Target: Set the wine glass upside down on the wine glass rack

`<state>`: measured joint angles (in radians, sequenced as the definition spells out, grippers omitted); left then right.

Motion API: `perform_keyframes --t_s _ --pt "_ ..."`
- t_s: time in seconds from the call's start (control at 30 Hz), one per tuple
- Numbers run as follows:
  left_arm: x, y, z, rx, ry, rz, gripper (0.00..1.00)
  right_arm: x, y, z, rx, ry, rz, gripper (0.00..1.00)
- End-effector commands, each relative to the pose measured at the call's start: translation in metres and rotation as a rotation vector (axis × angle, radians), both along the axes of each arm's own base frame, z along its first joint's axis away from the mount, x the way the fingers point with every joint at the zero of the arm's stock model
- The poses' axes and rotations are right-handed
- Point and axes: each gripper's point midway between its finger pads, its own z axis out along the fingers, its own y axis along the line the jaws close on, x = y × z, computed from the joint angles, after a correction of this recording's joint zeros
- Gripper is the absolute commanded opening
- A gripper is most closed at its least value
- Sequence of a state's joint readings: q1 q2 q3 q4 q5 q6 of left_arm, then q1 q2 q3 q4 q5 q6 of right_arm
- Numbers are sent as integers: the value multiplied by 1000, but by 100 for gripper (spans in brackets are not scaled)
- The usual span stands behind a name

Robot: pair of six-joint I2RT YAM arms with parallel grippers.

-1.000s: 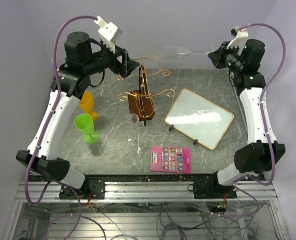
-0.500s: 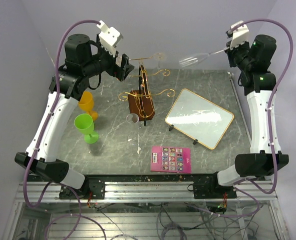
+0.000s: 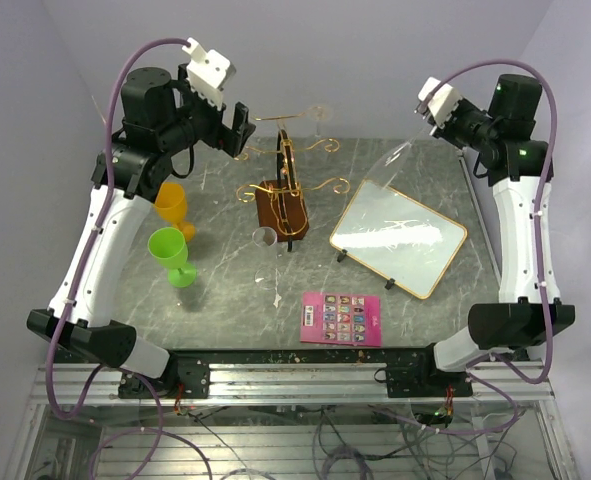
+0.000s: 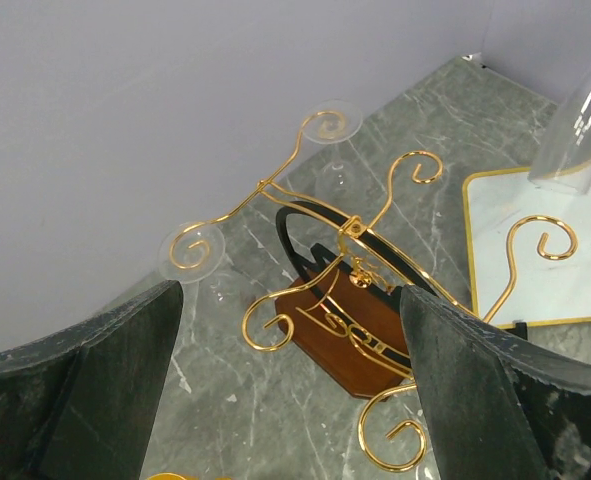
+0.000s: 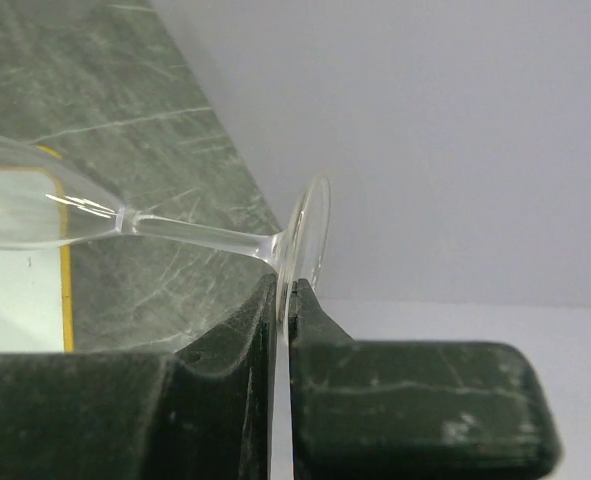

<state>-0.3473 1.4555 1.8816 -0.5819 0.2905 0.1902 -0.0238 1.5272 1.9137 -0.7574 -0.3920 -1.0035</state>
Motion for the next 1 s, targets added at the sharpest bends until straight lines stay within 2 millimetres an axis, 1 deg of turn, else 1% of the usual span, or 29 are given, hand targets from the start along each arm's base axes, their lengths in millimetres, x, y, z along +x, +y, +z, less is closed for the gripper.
perform_keyframes --t_s 0.0,0.13,0.5,0.67,0.83,0.97 --pt "-1 12 11 -14 -26 41 100 -3 30 -8 -95 -2 210 0" --pt "0 17 11 -13 -29 51 100 1 53 -13 -134 -6 284 0" --pt "3 26 15 -40 -32 72 100 20 120 -45 -199 -9 412 0" --pt "2 29 16 -42 -35 75 100 24 144 -51 -229 -17 428 0" --pt "0 30 18 -45 -40 75 100 22 171 -53 -267 -33 456 0" --pt "-1 32 19 -47 -44 76 100 25 186 -56 -306 -42 467 0"
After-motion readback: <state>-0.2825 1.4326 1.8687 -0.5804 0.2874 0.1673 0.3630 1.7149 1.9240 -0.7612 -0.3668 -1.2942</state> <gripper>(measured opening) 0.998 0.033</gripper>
